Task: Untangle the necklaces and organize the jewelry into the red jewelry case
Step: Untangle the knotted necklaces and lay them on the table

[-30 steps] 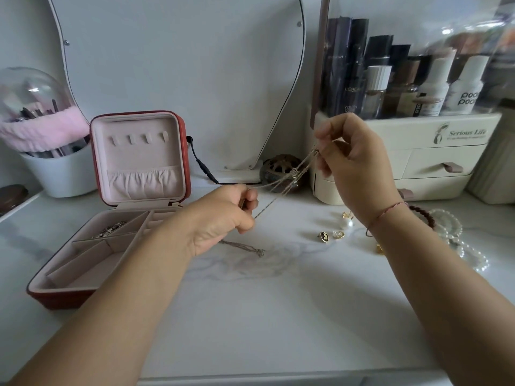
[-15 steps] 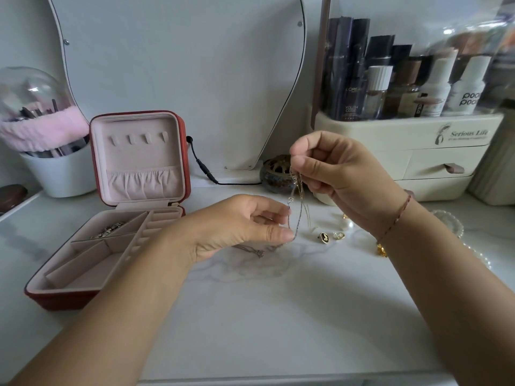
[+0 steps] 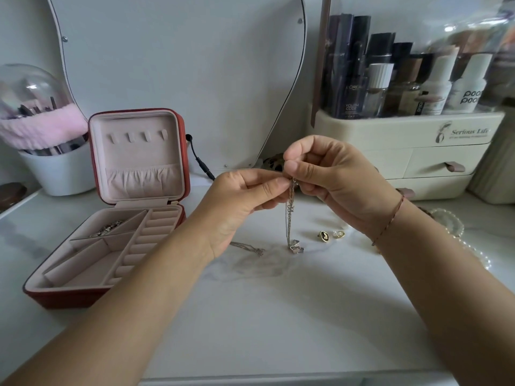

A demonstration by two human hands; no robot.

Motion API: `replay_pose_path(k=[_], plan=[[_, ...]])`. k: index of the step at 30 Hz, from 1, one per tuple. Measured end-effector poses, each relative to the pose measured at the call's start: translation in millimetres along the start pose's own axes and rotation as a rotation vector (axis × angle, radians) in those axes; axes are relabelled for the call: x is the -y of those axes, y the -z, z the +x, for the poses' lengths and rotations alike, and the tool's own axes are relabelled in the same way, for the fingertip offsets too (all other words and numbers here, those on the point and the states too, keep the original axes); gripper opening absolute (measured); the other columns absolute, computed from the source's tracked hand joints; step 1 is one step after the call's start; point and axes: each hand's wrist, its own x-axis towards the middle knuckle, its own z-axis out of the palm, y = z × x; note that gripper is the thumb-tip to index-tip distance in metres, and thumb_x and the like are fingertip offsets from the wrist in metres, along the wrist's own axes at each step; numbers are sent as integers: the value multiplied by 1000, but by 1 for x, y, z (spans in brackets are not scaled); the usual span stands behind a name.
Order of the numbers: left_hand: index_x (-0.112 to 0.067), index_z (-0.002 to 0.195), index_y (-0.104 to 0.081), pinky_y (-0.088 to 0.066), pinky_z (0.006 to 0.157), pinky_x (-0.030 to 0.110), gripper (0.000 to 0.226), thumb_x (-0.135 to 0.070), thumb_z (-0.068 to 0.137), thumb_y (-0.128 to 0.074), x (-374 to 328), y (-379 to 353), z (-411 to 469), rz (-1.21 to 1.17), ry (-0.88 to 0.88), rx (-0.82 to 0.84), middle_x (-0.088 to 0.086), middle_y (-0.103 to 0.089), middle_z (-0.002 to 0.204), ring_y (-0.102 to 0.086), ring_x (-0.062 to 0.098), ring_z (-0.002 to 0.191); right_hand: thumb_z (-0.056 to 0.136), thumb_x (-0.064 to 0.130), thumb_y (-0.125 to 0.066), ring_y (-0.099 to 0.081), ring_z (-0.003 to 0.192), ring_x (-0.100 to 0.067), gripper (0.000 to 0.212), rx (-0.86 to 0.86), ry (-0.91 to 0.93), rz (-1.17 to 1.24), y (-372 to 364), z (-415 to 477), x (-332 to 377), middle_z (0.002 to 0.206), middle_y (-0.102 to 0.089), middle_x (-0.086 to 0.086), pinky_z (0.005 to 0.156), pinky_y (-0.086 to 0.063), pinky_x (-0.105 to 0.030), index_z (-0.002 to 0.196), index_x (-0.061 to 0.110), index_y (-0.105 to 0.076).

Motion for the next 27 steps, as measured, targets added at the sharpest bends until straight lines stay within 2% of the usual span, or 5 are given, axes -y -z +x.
replay_pose_path(k=[4,9,16,23,27], plan=[[-18,77,-70,-52,76,25,5,-22,77,-67,-2,3,3,-48,-32,-54,-1,-70,74,-65,11,74,72,9,-63,-35,48,-7,13,-20,-4,13,1,0,1,58,-51,5,47,-25,-16,83,7,-58],[-25,62,-71,-50,68,20,17,-22,75,-60,-5,8,7,-160,-32,-81,-6,-65,71,-62,6,67,76,8,-62,-34,49,-5,18,-8,-47,-30,2,-1,0,56,-48,7,49,-26,-14,94,4,-63],[-16,84,-53,-55,64,24,20,-9,98,-41,-9,6,6,-302,26,-43,1,-64,72,-65,15,64,85,5,-58,-48,51,1,12,30,-74,-201,0,-4,2,68,-66,10,53,-33,-10,93,7,-67],[-18,84,-50,-47,62,21,19,-9,98,-41,-7,8,5,-211,15,-21,-1,-61,65,-56,13,56,85,14,-68,-39,37,1,7,-76,-72,-668,1,-5,6,36,-44,19,40,-27,-6,90,12,-71],[-18,83,-51,-44,64,23,14,-13,95,-48,-7,10,5,-195,25,-41,-3,-52,55,-48,13,54,86,15,-66,-33,42,-3,6,-128,-88,-578,6,-3,3,45,-45,15,47,-27,-13,83,12,-69]])
